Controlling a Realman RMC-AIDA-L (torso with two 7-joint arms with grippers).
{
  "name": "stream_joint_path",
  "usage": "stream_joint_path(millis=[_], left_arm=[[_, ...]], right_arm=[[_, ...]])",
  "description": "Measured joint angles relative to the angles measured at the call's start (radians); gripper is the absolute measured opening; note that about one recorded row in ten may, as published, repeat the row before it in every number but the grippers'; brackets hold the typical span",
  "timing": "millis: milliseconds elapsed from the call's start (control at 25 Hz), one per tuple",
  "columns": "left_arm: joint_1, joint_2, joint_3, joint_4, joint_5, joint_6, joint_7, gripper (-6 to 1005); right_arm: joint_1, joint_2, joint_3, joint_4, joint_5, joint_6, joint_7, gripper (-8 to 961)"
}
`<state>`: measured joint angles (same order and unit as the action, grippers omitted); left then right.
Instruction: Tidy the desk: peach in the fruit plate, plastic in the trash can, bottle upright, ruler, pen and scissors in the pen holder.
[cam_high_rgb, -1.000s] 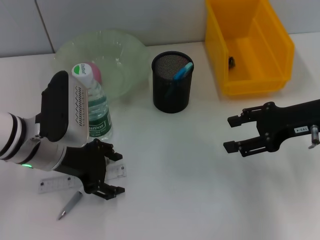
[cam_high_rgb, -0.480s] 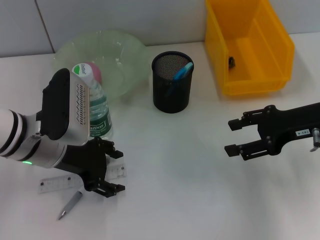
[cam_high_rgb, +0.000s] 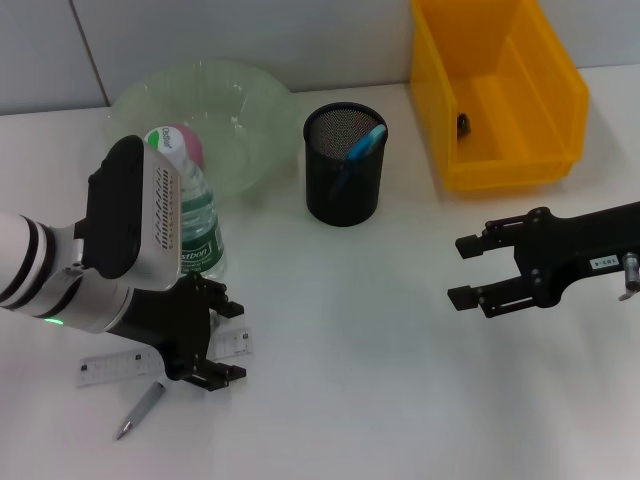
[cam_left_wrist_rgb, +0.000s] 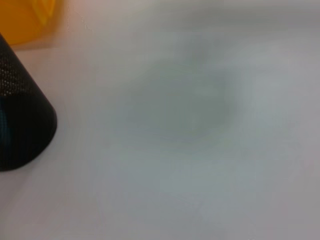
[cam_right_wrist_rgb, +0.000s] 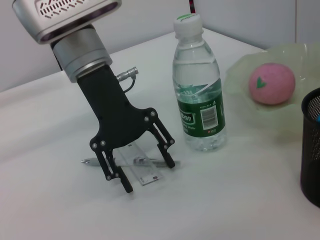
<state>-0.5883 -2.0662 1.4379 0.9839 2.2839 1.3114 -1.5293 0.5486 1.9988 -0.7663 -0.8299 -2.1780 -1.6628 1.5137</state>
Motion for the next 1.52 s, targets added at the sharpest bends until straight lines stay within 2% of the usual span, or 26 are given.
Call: stream_joint_path(millis=[160,320,1520], left_arm=[[-0.003,-0.001,-0.002,-0.004,0.001,0.000,0.000,781],[-0.002,0.000,-0.005,-0.001,0.001,0.000,0.005,612],[-0.019,0.000,-0.003,-0.005,0.003,0.023,0.019,618]], right_arm=[[0.001,0.001,-0.001,0.000,0.000,0.000,0.001,752],[0.001,0.002,-0.002,0.000,-0.001,0.000,0.004,752],[0.000,0.005,-0.002,0.011,-0.004,0.014,0.001,752]])
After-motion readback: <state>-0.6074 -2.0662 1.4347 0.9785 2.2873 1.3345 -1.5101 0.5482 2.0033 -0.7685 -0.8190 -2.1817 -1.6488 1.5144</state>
